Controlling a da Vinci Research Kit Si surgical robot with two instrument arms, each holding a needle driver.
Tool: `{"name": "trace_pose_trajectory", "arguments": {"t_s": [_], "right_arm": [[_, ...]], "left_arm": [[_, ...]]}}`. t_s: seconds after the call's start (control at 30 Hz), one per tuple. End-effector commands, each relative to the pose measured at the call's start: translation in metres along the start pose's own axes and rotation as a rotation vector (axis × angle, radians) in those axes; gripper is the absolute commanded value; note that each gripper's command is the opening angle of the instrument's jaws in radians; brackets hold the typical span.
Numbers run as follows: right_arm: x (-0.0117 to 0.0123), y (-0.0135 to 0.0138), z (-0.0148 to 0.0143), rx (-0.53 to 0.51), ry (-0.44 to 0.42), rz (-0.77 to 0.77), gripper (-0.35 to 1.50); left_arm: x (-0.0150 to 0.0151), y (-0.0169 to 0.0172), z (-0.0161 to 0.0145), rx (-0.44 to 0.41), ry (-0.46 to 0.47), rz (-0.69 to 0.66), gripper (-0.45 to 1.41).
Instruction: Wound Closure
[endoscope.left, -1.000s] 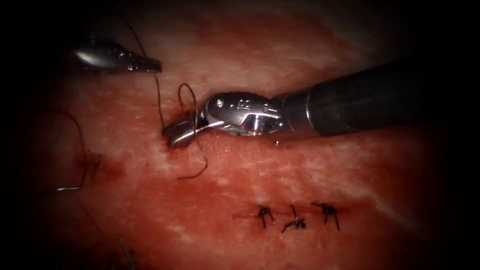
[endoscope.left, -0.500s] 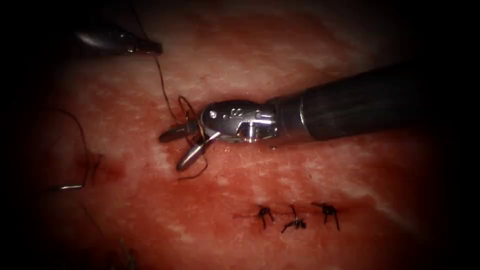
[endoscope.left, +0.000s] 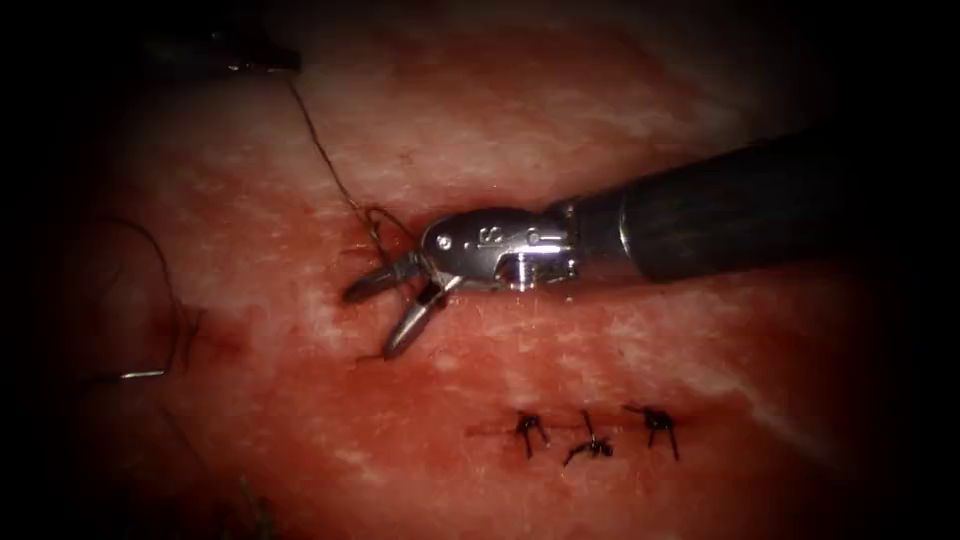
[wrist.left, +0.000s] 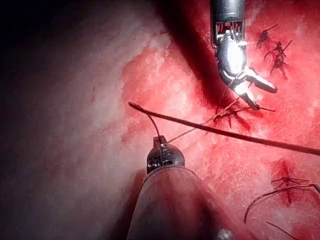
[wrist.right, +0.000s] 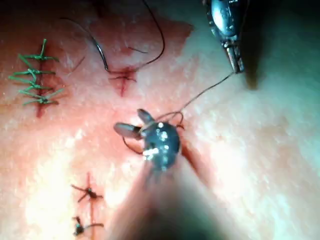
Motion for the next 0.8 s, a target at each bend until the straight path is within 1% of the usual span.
{"name": "trace_pose_trajectory", "arguments": {"t_s": [0.03,0.17,0.33,0.47,0.57,0.6,0.67,0.8], "right_arm": [[-0.0007,0.0,0.0014,0.016,-0.006,0.007,0.67],[-0.0009,-0.0007,0.0019,0.051,-0.032,0.005,0.59],[-0.0009,-0.0008,0.0026,0.059,-0.041,0.0,0.56],[-0.0014,-0.0005,0.0031,0.056,-0.063,0.004,0.39],[-0.002,-0.0003,0.0036,0.065,-0.094,0.011,0.1],[-0.0022,-0.0003,0.0038,0.071,-0.106,0.013,0.04],[-0.0025,-0.0002,0.0041,0.078,-0.123,0.013,-0.03],[-0.0031,0.0,0.0051,0.079,-0.169,0.025,-0.03]], "left_arm": [[-0.0003,0.0003,0.0006,-0.001,0.002,0.001,-0.45],[-0.0001,-0.0003,0.0,0.005,0.003,0.005,-0.45],[0.0004,-0.001,-0.0006,0.012,0.007,0.004,-0.45],[0.0005,-0.0008,-0.0006,0.016,0.006,0.003,-0.45],[0.0004,-0.0006,-0.0006,0.017,0.005,0.003,-0.45],[0.0003,-0.0006,-0.0007,0.018,0.005,0.003,-0.45],[0.0002,-0.0005,-0.0008,0.018,0.005,0.004,-0.45],[-0.0003,-0.0002,-0.001,0.018,0.006,0.007,-0.45]]}}
